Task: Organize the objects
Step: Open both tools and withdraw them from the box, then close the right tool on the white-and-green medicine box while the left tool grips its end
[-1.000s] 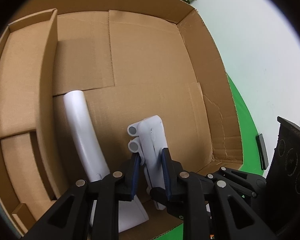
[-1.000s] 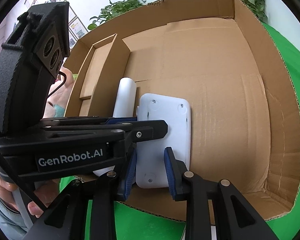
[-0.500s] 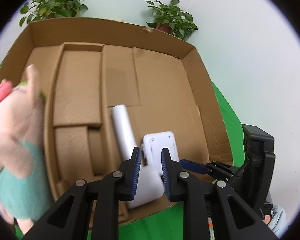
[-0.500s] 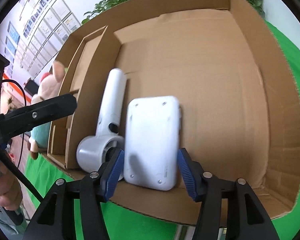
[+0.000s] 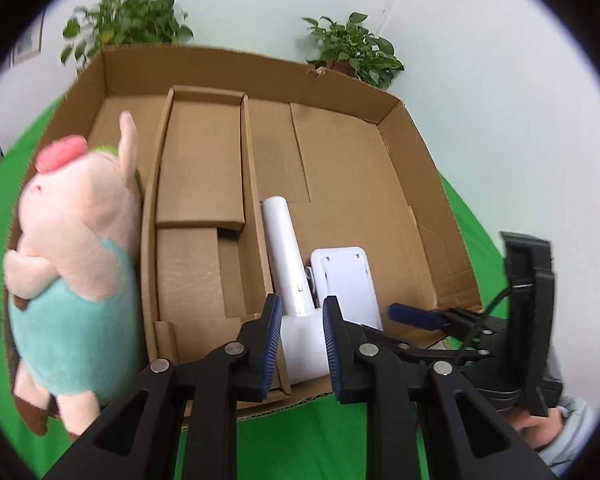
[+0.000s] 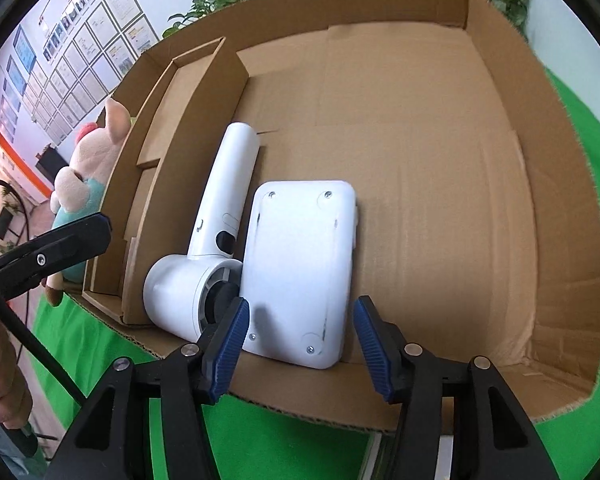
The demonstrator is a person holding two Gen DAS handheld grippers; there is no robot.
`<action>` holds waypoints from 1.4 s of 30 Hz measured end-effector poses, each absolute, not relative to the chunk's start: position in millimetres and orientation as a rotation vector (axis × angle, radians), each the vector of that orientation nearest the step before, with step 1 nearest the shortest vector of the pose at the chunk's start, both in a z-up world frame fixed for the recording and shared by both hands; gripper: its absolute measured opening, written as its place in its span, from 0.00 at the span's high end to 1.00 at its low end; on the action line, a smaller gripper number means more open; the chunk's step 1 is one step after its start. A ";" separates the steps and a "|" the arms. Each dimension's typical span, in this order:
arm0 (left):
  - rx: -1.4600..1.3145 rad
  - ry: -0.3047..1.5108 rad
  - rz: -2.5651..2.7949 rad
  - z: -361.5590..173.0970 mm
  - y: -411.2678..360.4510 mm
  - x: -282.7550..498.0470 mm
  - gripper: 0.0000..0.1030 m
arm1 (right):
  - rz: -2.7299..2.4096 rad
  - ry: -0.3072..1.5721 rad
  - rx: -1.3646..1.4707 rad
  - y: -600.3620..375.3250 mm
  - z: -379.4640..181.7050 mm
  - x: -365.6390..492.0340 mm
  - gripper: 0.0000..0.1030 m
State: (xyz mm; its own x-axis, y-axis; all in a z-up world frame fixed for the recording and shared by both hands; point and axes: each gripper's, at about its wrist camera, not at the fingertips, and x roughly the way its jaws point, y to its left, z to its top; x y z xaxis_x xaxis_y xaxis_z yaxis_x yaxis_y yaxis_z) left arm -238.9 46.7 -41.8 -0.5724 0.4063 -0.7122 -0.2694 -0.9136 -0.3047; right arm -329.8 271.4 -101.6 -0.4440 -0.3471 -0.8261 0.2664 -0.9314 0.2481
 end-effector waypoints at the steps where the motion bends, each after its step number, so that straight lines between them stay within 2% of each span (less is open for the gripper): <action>1: -1.163 -0.198 2.513 -39.4 48.2 -234.4 0.75 | -2.414 -0.109 1.386 273.2 -98.8 -327.5 0.29; 2: -1.128 -0.159 2.562 -35.5 50.6 -228.8 0.72 | -2.463 -0.089 1.355 275.3 -93.1 -321.2 0.11; 3: -1.094 -0.128 2.606 -31.9 52.6 -223.2 0.59 | -2.508 -0.067 1.319 277.8 -87.6 -314.5 0.00; 4: -1.058 -0.102 2.655 -28.4 54.7 -217.3 0.38 | -2.566 -0.041 1.261 280.8 -79.7 -304.6 0.01; 6: -0.976 -0.079 2.767 -21.5 56.5 -202.9 0.18 | -2.626 -0.024 1.196 286.0 -69.5 -289.2 0.01; 13: -0.863 0.016 2.893 -12.2 76.4 -171.3 0.18 | -2.744 -0.078 1.033 308.9 -43.4 -229.8 0.01; 18: -0.849 0.077 2.925 -11.0 88.8 -157.6 0.18 | -2.768 -0.009 0.947 313.4 -34.7 -196.1 0.01; 42: -0.879 0.008 2.925 -24.2 83.5 -126.9 0.18 | -2.657 -0.051 0.953 325.3 -53.7 -156.8 0.01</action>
